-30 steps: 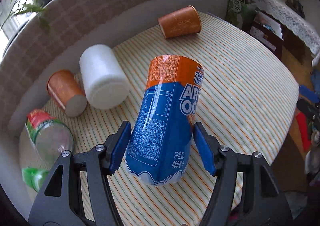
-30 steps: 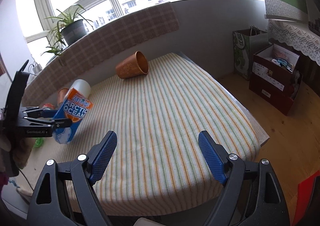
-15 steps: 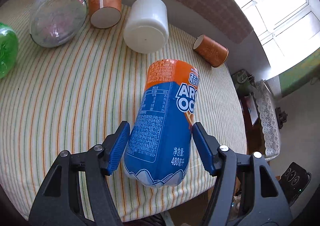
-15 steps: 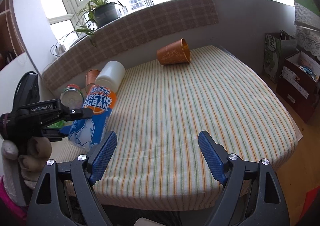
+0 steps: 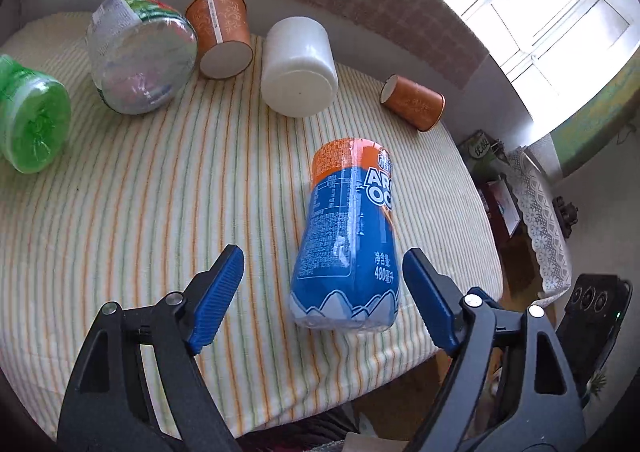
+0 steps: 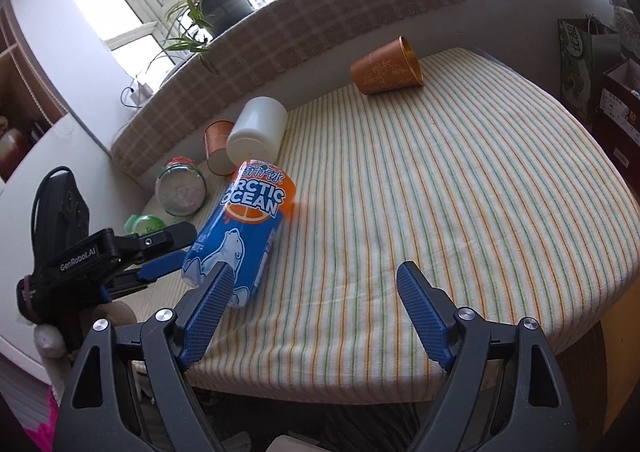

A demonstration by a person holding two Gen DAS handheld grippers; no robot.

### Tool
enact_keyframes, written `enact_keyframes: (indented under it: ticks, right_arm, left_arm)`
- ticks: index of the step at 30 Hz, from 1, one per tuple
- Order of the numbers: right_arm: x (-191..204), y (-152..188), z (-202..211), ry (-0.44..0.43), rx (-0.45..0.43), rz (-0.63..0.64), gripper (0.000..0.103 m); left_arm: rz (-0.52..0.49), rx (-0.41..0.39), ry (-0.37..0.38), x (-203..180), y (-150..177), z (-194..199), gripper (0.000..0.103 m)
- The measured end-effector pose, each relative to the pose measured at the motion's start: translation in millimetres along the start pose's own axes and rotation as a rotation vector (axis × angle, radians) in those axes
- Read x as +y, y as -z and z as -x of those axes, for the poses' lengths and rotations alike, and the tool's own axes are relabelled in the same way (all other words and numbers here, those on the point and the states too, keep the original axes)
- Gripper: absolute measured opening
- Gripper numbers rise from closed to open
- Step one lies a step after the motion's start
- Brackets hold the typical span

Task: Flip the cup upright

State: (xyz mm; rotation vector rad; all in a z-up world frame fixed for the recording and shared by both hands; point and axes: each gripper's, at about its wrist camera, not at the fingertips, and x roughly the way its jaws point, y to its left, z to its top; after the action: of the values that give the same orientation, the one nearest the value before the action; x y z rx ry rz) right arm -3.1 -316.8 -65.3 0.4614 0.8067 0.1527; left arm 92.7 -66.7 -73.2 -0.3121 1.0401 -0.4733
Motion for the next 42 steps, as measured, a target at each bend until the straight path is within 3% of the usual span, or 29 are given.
enact_keyframes:
  ticks: [4,8,11,19,28,37,39,42]
  right_arm:
    - [5,-10,-8,-0.030,0.022,-0.031,0.083]
    - [8,-25,-23,-0.075,0.063,-0.073,0.083]
    - [14,-34,-40,-0.091,0.112,-0.091,0.083]
    - [9,-52,-96,-0.200,0.292,-0.280,0.083]
    - [9,-55,-124,-0.232,0.339,-0.348,0.083]
    - [14,-62,-135,-0.202,0.390,-0.300,0.075]
    - [19,-65,-137,-0.196,0.396,-0.278,0.064]
    - [22,-65,-140,-0.198,0.397,-0.264,0.062]
  left_arm:
    - [-0.101,-0.064,-0.117,8,14,27,0.084]
    - [-0.205,-0.144,-0.325,13,35,46,0.084]
    - [-0.231,-0.176,-0.386,18,49,57,0.084]
    - [-0.170,-0.224,-0.398,29,67,74,0.084]
    - [-0.140,-0.191,-0.346,25,79,60,0.084]
    - [-0.149,-0.191,-0.322,20,81,57,0.084]
    - [-0.141,-0.192,-0.319,23,81,58,0.084]
    - [-0.132,-0.193,-0.320,25,80,59,0.084]
